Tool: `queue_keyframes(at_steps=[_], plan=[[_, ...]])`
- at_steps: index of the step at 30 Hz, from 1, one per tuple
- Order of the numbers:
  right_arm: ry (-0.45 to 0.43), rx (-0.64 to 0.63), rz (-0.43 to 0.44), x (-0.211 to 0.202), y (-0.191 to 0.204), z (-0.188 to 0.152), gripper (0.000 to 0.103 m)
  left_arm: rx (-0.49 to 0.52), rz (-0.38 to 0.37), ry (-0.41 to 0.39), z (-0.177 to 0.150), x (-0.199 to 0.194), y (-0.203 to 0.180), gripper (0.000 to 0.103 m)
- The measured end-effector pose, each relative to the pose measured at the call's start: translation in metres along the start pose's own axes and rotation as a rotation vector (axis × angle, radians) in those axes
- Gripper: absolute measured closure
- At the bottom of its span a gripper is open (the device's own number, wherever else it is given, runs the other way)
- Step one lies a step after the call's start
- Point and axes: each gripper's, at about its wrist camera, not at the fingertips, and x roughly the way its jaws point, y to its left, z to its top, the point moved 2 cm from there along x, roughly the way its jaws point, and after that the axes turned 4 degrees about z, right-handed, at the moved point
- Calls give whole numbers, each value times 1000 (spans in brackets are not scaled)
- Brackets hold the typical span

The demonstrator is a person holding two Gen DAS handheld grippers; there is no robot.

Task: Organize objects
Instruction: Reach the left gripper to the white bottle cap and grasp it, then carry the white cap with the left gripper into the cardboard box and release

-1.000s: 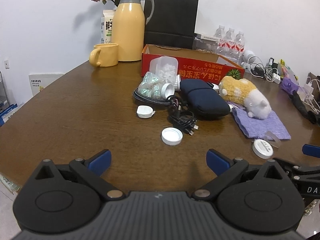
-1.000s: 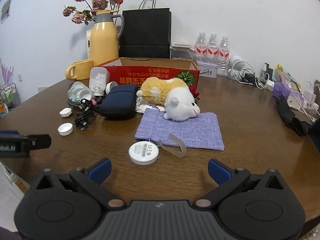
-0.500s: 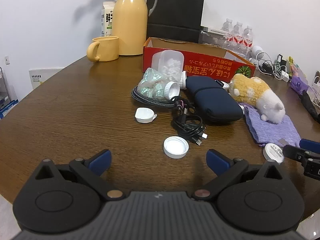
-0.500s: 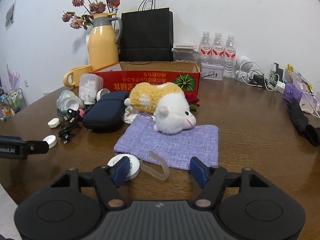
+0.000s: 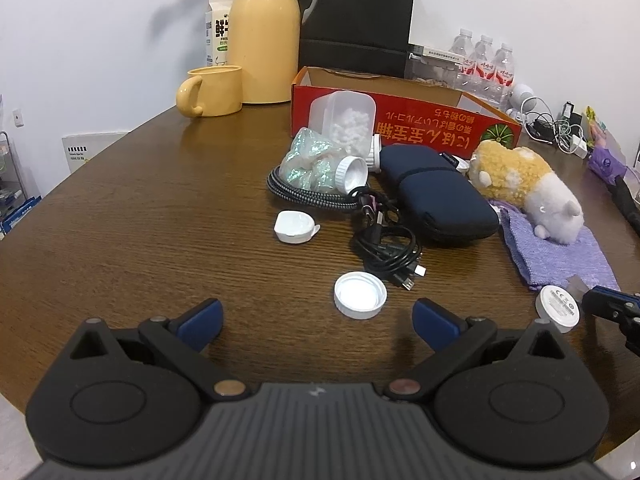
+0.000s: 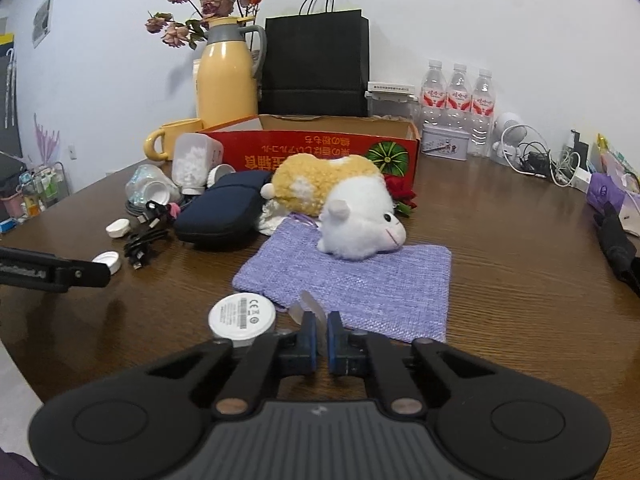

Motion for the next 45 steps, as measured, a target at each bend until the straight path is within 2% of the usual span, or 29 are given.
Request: queue_keyframes(at_steps=[14, 17, 19, 22, 24, 30, 35, 39, 45], plan=[[-83, 23, 16, -16, 7, 10, 99, 14, 8, -29, 7, 6, -3, 0], [-88, 24, 17, -18, 9, 11, 99, 25, 1, -30, 7, 7, -4, 5], [-91, 25, 18, -19, 10, 12, 99, 33, -6, -29, 7, 9, -5, 12], [-95, 25, 19, -20, 12, 12, 99, 61, -10, -43, 6, 8, -9, 37], [-95, 25, 19, -20, 13, 13, 99, 78, -26, -53, 6, 6, -11, 74], [-104, 23, 24, -20, 18, 16, 99, 83, -53, -68, 7, 2, -11, 73], [-121, 23, 26, -18, 20, 23, 99, 88, -63, -113, 17, -7, -12, 73], [-154, 20, 26, -16, 19, 36, 99, 94, -75, -162, 36, -10, -16, 73], [-223, 19, 18, -4, 16, 73, 99, 80, -97, -250, 81, -4, -28, 73]])
